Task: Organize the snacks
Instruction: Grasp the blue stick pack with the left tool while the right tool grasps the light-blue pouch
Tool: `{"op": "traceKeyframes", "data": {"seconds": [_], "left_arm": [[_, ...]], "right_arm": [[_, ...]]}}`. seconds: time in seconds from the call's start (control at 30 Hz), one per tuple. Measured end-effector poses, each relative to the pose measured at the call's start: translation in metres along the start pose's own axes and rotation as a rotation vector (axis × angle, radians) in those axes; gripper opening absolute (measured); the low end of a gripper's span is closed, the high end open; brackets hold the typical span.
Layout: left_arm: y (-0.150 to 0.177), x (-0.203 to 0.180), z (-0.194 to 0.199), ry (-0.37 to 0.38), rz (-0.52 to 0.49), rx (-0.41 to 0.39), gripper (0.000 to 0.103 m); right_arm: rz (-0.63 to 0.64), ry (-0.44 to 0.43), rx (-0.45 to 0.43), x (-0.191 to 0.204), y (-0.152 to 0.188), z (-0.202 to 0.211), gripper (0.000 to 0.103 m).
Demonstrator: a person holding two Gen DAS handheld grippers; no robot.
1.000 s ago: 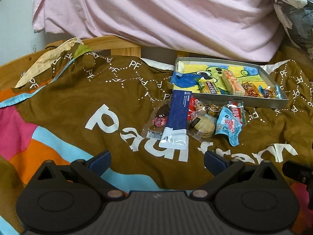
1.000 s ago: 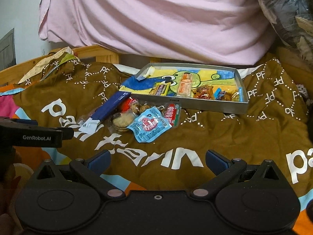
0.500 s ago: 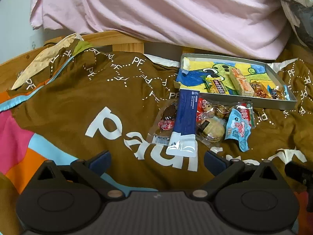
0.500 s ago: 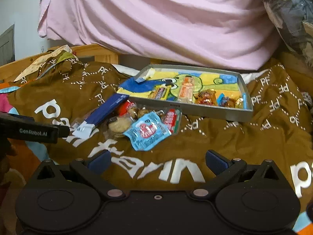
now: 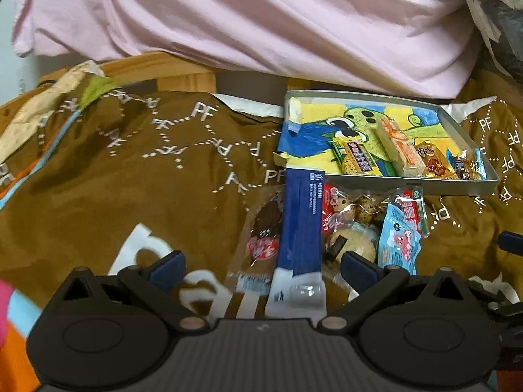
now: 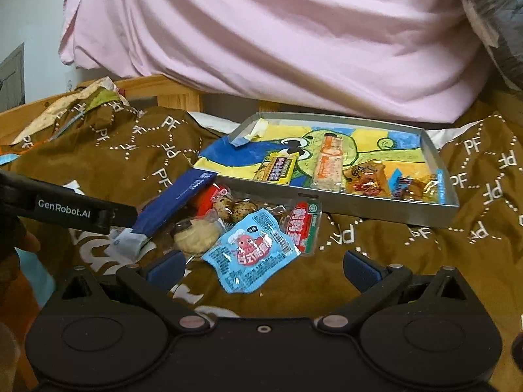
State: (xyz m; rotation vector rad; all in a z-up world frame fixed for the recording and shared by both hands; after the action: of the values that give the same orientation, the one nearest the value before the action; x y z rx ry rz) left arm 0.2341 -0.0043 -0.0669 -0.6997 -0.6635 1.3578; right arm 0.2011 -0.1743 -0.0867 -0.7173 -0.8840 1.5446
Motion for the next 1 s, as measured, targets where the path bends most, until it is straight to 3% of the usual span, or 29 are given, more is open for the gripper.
{"op": "traceKeyframes", "data": {"seconds": [0.37, 0.47, 0.63, 0.93, 1.0], "left_arm": [[-0.007, -0.010, -0.039, 0.037, -0.032, 0.024, 0.100], [-0.007, -0.009, -0.042, 0.047, -0.028, 0.018, 0.090], [-0.006, -0.021, -0.045, 0.079, -0.106, 0.016, 0.069], [-0.011, -0.032, -0.060, 0.144, -0.078, 0.092, 0.056], [-0.012, -0.030, -0.062, 0.145, -0.051, 0.103, 0.047]], "right_arm": [[-0.214, -0.084, 0.124, -0.018, -0.004, -0.059, 0.102], [-0.268, -0.116, 0.164, -0.022, 0.001, -0.070, 0.093], [-0.302, -0.161, 0.174, -0.023, 0.003, -0.072, 0.087], [-0.338, -0.259, 0.185, -0.018, 0.006, -0.077, 0.083], [-0.328, -0.263, 0.189, -0.016, 0.007, -0.077, 0.083]]}}
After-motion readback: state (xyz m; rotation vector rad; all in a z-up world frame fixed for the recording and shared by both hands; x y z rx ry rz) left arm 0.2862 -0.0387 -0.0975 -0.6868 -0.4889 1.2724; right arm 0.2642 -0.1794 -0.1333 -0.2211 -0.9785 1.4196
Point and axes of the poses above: each gripper's, at about its wrist camera, not at the fingertips, and z roughly against the way its jaws point, x to its left, y to its underside, the point moved 7 cm from there along -z, roughly the way its jaws point
